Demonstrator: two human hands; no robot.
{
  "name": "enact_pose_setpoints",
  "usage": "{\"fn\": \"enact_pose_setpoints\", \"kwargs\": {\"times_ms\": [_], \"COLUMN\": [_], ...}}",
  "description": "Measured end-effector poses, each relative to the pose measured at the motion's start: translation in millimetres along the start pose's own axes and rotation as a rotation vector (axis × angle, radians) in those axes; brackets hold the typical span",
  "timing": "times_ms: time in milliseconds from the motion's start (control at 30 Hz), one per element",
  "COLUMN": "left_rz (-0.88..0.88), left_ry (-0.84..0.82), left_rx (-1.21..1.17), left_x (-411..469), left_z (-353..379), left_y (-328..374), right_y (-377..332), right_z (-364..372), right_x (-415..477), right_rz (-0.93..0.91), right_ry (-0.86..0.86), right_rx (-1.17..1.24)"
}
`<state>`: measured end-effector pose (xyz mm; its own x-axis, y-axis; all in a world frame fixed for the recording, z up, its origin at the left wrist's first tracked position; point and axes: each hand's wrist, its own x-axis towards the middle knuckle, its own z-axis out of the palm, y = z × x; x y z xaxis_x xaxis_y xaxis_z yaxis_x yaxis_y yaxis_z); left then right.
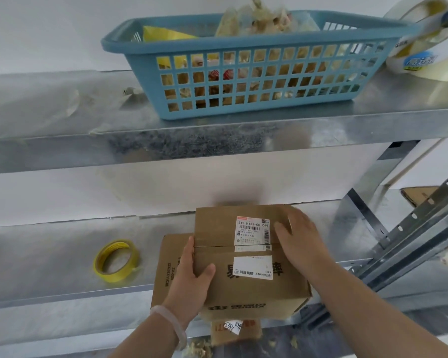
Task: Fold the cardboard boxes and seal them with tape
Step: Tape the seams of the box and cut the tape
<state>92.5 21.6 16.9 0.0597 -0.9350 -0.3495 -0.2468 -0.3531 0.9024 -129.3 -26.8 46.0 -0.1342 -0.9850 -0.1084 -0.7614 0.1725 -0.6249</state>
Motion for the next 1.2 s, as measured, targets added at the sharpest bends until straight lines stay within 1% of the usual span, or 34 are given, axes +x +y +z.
{"fn": "enact_pose_setpoints", "kwargs": {"times_ms": [33,100,233,367,400,567,667,800,867,933,1067,1133,1200], "left_rz": [-0.003,-0.032,-0.104,-0.113,-0.112,-0.108,-0.107,-0.111,-0.095,-0.105,-0.142,-0.142,-0.124], "left_ry": [0.005,0.007,0.009,0.023,0.021,0.018,0.034,-0.029,-0.009,0.016,0.034,0.056,0.054], "left_rx": [-0.013,-0.054,-0.110,-0.142,-0.149,-0.160,-0.131,-0.104,-0.085,-0.091,-0.127,-0.147,-0.144], "left_x": [1,5,11,10,9,11,13,7,7,8,5,6,6], "left_z": [1,1,-1,-3,-2,-3,-5,-1,1,3,5,6,8], "left_y": [0,-2,-11,-10,-9,-9,-13,-13,-18,-21,-15,-11,-7], "right_y": [-9,-25,-47,-49,-45,-41,-45,-47,-44,-38,-27,-15,2], "right_z": [-3,-5,5,22,27,38,37,39,41,43,21,6,-6], "right_x": [15,50,106,143,151,166,169,172,174,176,147,115,75], "right_rz": [-0.067,-0.115,-0.073,-0.089,-0.085,-0.007,0.038,0.061,0.025,-0.062,-0.148,-0.116,0.014], "right_ry": [-0.026,-0.140,-0.423,-0.608,-0.616,-0.629,-0.695,-0.748,-0.727,-0.644,-0.326,-0.153,-0.023], "right_rx": [-0.057,-0.135,-0.259,-0.469,-0.502,-0.492,-0.481,-0.439,-0.460,-0.463,-0.350,-0.249,-0.119]}}
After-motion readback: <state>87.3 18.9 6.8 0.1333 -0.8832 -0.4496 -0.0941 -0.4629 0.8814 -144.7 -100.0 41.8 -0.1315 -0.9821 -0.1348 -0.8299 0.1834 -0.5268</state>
